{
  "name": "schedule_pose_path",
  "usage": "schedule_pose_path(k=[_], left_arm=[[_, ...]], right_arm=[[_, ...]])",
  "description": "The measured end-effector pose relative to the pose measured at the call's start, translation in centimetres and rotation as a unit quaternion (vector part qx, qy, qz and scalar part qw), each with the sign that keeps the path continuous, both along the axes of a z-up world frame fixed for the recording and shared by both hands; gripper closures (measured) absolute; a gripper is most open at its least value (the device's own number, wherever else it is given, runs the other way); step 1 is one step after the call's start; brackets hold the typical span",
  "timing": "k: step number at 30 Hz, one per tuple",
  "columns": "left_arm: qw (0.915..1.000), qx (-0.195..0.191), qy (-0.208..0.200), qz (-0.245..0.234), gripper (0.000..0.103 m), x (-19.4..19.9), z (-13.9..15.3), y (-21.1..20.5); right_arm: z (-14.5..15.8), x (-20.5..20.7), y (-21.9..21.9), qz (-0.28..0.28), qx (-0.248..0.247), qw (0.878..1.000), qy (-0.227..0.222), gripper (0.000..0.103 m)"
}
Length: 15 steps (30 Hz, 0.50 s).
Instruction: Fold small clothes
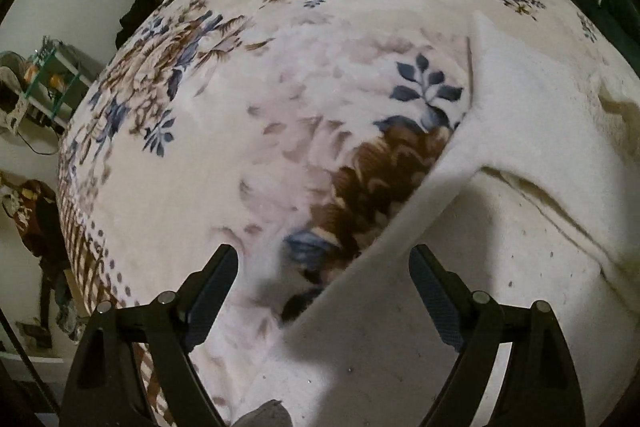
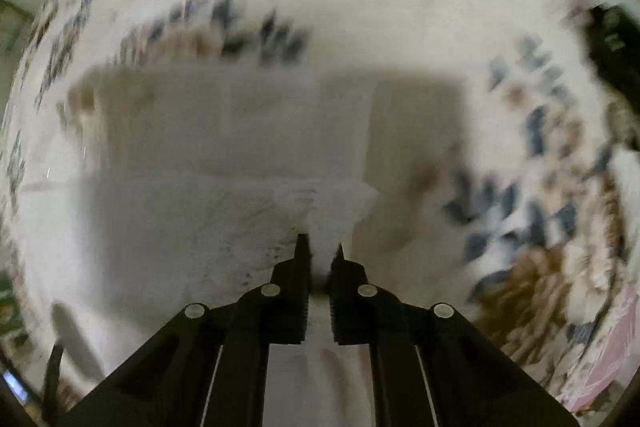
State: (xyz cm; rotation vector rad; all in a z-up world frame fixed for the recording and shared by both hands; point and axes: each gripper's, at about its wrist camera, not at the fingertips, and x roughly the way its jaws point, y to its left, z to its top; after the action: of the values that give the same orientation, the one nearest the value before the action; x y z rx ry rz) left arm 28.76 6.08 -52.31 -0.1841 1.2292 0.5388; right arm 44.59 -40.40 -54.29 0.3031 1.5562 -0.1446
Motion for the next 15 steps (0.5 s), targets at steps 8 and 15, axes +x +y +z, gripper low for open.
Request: schedule_pose_path(k=[8,15], left_arm=[[0.9985,0.021,-0.016,-0.047,0.016,-1.5,2.4,-3.1],[0.9993,0.013,0.022,-0.026,0.015,-5.6,2.9,-8.2]], right_arm=[[4.5,0.3,-9.6,-0.113,0.125,0.985,-0.045,0.053],[-6.6,6.5,-11.5,-0.12,0.285,0.951,0.014,0.058]])
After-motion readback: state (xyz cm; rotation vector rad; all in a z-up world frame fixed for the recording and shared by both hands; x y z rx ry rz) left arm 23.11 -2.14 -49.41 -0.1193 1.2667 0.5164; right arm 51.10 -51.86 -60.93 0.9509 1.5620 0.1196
